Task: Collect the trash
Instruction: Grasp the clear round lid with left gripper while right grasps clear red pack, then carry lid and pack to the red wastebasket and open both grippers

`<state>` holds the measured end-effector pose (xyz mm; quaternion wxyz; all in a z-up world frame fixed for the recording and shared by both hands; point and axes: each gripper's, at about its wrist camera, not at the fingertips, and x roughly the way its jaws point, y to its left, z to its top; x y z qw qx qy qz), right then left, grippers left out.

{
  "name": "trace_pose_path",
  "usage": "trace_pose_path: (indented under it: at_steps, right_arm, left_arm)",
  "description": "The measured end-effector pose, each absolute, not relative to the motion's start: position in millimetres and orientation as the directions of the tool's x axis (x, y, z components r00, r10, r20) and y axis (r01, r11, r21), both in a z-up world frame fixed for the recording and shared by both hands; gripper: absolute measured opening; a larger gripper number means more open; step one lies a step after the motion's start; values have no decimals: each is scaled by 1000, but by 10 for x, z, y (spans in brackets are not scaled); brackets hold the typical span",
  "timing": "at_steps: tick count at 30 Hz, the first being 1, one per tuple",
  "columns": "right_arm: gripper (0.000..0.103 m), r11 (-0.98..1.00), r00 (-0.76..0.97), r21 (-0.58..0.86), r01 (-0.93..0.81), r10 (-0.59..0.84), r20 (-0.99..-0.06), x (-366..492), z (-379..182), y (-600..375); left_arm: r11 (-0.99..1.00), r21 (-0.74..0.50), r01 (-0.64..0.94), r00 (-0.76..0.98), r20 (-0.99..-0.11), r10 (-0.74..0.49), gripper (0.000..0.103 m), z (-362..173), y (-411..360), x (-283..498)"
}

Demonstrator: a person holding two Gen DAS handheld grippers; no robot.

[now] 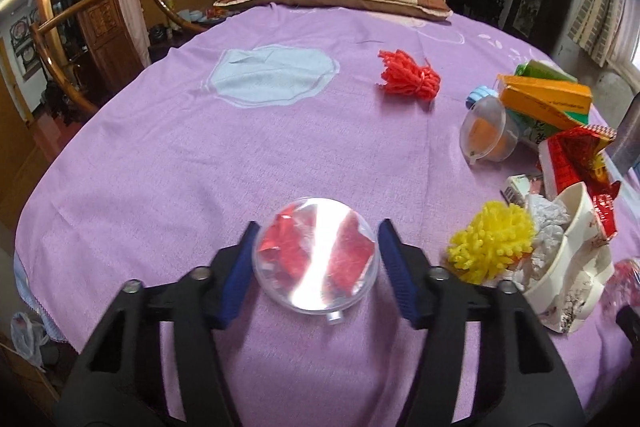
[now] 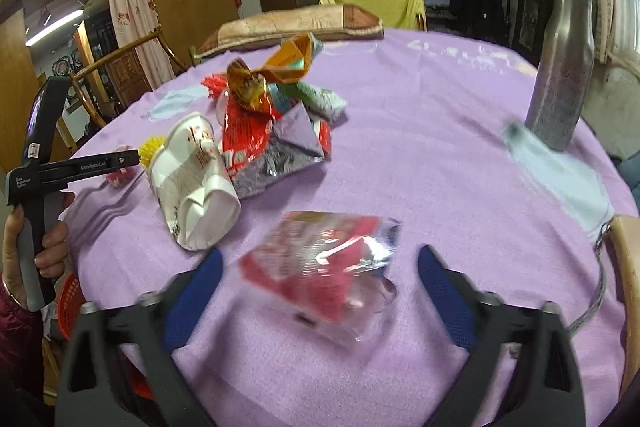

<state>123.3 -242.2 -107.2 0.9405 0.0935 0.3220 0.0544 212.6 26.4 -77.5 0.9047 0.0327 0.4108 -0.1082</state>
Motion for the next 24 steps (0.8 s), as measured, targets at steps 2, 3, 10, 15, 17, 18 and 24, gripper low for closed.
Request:
trace_pose_path:
  at_steps: [2,3,10,15,17,18,24]
  right_arm:
    - [51,974,788,223,-47,173,-590,1221,-1043,-2450]
    - [39,970,790,240,-49,185,-584,1209,-1027,-2475]
    - [27,961,837,272,-60,196,-511,1076,-784,-2567]
    - [28,960,856,258,-105,219,-469,991,-605,-2465]
    - [28,962,860,241,-132,232,-455,961,-537,-2369]
    - [28,964,861,225,-144,234,-451,969,-507,-2310]
    - [93,991,896,133,-29,85,-435,837,-457,-2361]
  left_arm:
    - [975,-52,214,656,-732,-183,57,-699,348,2070]
    - [977,-55,208,668,-722,-182,57,-661,382,2040]
    - [986,-43,158,738,-658,-147,57,-323,736,1727]
    - [996,-40,84,773,-627,-91,57,-194,1146,1439]
    - [998,-40,46,778,-625,-61,57,-194,1353,1318]
    - [999,-42,31,777,-628,-50,57,-211,1444,1276]
    - [998,-43,-54,756,-654,13,56,-362,1854,1098]
